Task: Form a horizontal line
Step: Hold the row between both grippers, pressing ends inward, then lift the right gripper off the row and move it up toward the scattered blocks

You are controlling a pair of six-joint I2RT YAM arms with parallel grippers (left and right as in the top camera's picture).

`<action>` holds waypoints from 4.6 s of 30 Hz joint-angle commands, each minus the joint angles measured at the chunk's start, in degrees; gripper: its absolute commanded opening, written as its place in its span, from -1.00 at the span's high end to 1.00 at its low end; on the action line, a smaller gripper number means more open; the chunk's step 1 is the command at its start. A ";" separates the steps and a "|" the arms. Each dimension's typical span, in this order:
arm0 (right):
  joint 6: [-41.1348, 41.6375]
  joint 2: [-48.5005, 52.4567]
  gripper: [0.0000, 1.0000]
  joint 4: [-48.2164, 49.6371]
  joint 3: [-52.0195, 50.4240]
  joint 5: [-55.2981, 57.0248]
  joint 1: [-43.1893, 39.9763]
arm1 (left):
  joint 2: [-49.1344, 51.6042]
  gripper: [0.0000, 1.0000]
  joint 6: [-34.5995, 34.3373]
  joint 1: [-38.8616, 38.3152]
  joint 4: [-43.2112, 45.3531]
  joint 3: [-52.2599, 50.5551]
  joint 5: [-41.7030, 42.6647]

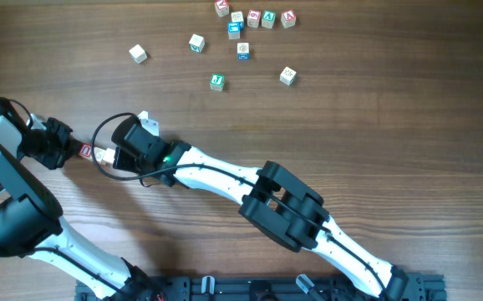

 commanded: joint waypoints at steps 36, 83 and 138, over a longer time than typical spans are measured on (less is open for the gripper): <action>-2.03 1.66 0.91 0.59 -0.55 -0.90 -0.42 | 0.59 0.92 -1.57 -0.26 -5.18 -0.39 -3.74; -10.19 -1.40 0.91 -0.85 0.33 -13.55 -12.17 | 0.59 0.92 -2.82 3.61 5.27 -0.39 2.05; -14.88 -2.29 0.91 -8.00 2.08 -1.95 -11.67 | -6.64 0.92 0.42 4.04 8.37 -0.39 5.11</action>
